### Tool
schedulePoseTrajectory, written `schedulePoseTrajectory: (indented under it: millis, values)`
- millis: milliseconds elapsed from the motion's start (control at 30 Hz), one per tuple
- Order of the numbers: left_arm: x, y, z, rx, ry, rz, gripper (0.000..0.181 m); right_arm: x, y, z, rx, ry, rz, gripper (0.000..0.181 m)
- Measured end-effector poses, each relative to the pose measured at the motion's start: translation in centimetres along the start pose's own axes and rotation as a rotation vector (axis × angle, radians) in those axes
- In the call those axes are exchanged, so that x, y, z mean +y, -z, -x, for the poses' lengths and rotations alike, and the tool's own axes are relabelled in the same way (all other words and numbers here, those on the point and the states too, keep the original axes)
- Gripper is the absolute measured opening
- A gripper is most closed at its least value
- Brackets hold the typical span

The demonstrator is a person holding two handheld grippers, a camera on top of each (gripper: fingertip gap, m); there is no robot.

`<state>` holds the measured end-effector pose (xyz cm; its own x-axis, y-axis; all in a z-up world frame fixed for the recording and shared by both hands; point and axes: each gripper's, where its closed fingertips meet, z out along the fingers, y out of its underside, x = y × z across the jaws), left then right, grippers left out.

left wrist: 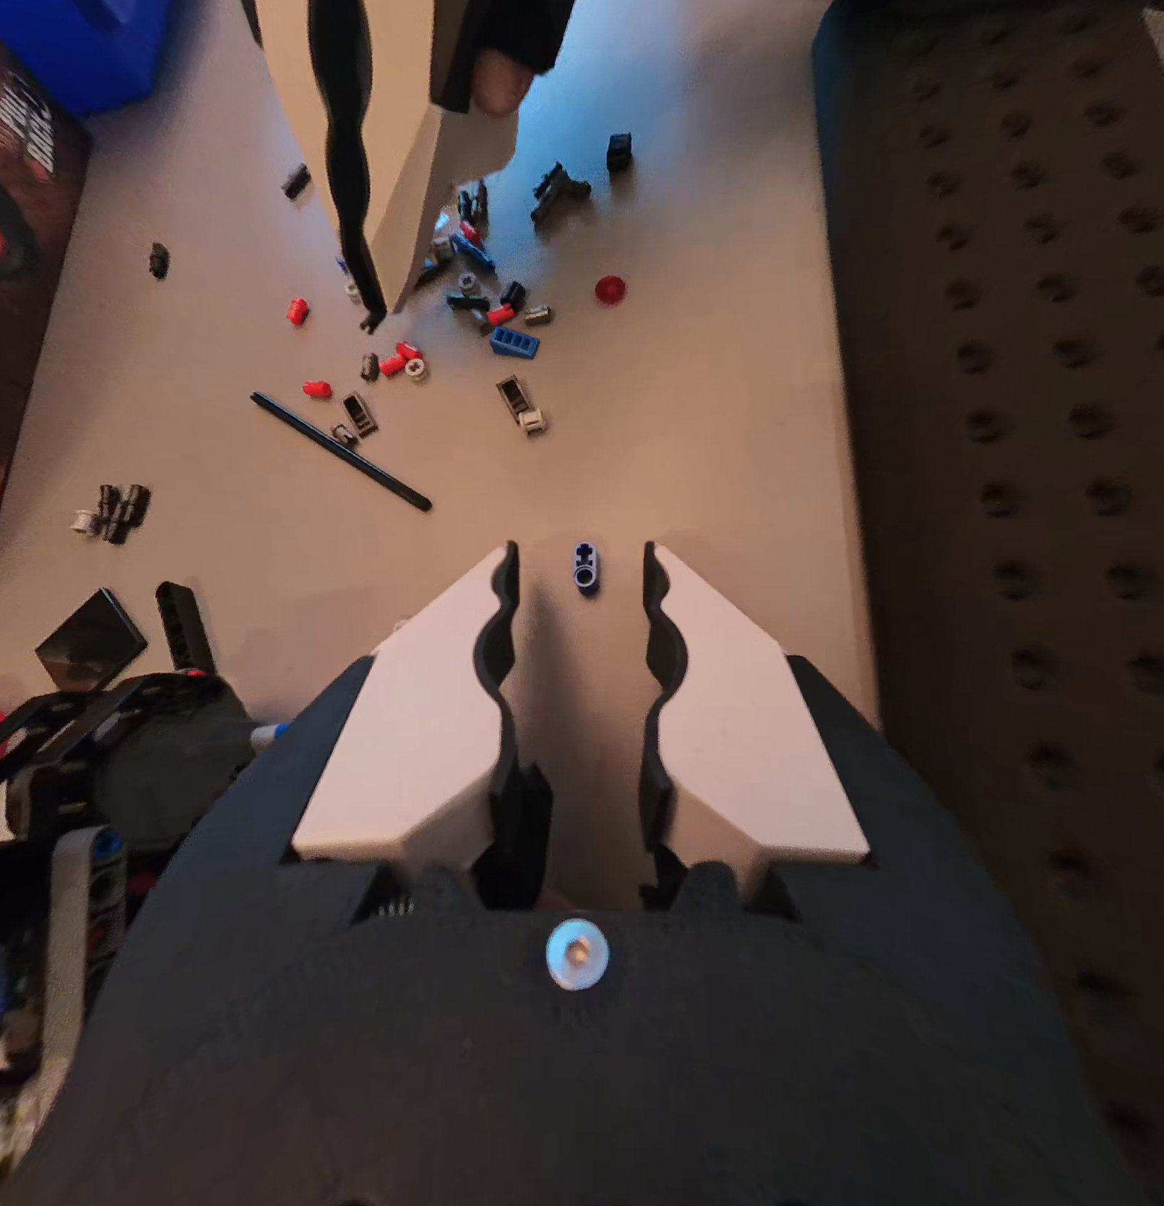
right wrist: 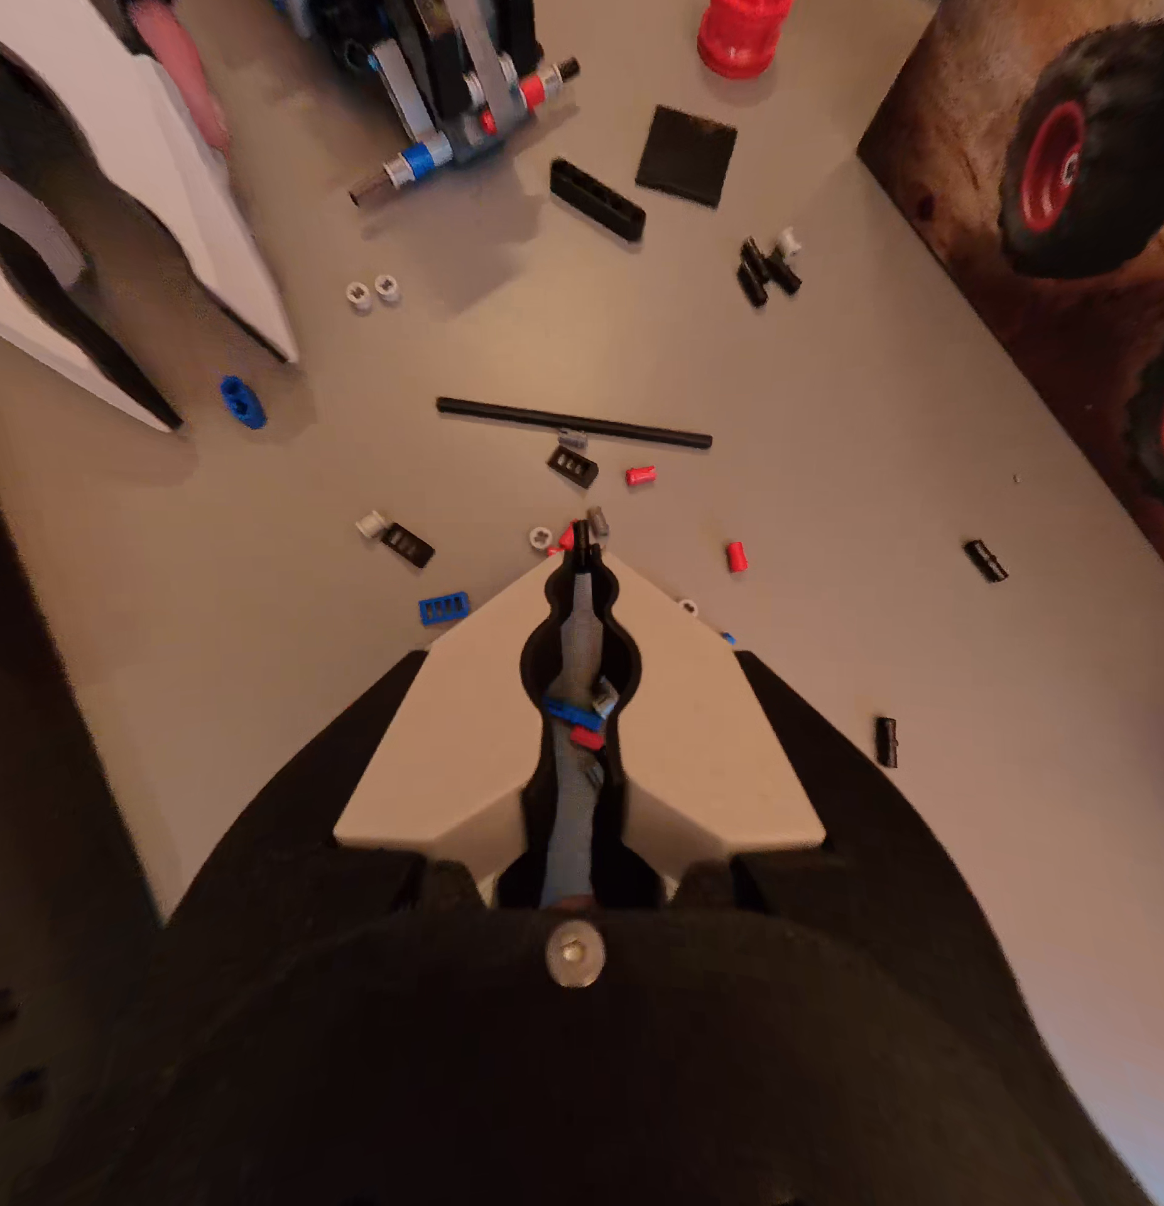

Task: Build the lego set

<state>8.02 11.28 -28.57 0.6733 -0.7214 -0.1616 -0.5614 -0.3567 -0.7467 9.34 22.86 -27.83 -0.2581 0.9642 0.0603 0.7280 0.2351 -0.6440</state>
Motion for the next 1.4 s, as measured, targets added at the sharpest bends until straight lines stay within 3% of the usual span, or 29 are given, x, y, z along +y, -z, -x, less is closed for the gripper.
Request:
schedulePoseTrajectory:
  millis: [300,600,1200,1400]
  values:
    - [-3.1,3.0,3.0,-0.246,-0.078,-0.142,0.028,-6.0,3.2,4.6,-0.12,0.027,-0.209,0.002]
    - [-5.9,6.1,4.4,-0.468,-0.252,-0.257,0.025,-10.1,3.7,8.2,-0.291,0.0,-0.34,0.002]
    - [-7.1,7.0,3.7,-0.623,-0.526,-0.199,0.008,-11.3,3.6,9.6,-0.392,-0.041,-0.352,0.002]
    - [-7.4,7.6,4.2,-0.648,-0.46,-0.22,0.006,-12.2,4.2,9.3,-0.386,-0.092,-0.416,0.002]
